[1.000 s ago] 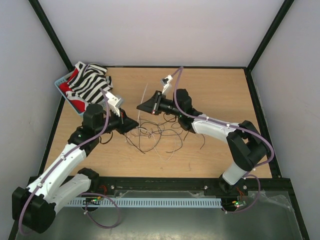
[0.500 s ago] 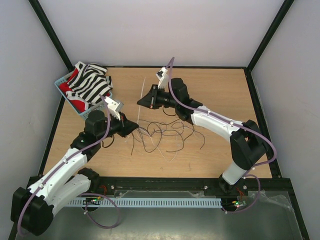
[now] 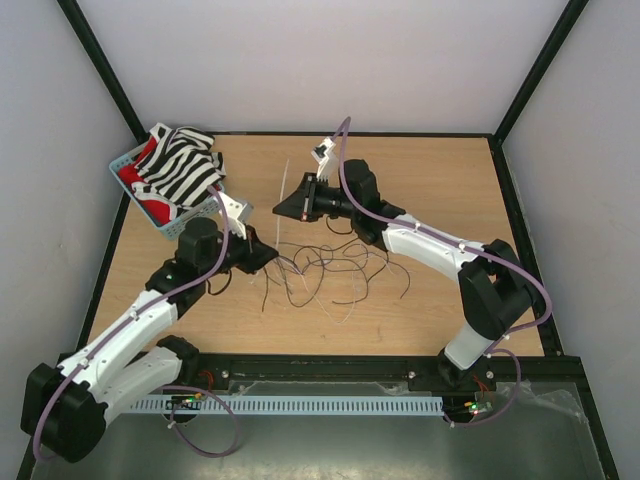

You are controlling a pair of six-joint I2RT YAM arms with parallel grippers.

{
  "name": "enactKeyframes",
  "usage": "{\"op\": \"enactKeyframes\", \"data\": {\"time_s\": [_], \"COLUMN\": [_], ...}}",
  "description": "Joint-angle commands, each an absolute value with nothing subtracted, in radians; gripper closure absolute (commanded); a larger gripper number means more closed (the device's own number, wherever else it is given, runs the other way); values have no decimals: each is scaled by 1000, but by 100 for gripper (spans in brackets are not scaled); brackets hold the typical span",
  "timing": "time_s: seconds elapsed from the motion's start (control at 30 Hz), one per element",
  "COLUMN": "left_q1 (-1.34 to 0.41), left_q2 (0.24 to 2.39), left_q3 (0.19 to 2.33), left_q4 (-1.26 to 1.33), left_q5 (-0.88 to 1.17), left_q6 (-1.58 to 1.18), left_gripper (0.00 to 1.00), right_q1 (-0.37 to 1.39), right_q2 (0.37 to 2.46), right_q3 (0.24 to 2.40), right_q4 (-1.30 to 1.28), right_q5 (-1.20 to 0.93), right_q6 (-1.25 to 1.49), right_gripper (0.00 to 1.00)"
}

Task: Zip-tie the wires
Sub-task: Adjust the cable at the center of the board.

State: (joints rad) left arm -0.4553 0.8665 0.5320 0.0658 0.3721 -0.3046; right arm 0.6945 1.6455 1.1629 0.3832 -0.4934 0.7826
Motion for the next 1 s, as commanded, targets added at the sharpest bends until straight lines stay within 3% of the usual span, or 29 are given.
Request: {"op": "enactKeyframes", "data": {"time_s": [0.0, 0.13, 0.33, 0.5, 0.83, 0.97], "left_q1": [-462, -459, -442, -442, -443, -443], "left_q2": [913, 920, 883, 900, 980, 996], "left_q3": [598, 610, 631, 655, 659, 645], "left_q4": [5, 5, 4, 5, 26, 45], "left_q5": [379, 364, 385, 399, 425, 428], "left_q6": [-279, -274, -262, -244, -248, -253], "left_gripper": [89, 67, 56, 56, 71, 72], "right_q1": [695, 695, 695, 695, 695, 695], "right_q2": [1632, 1610, 1607, 1599, 1585, 1582], "right_q3": [1128, 1119, 1127, 1116, 1105, 1100], "right_q4": [514, 492, 456, 459, 469, 481], "right_q5": [-560, -553, -576, -579, -568, -566], "right_q6": [836, 811, 789, 792, 804, 814], "right_gripper": [100, 100, 100, 100, 100, 100]}}
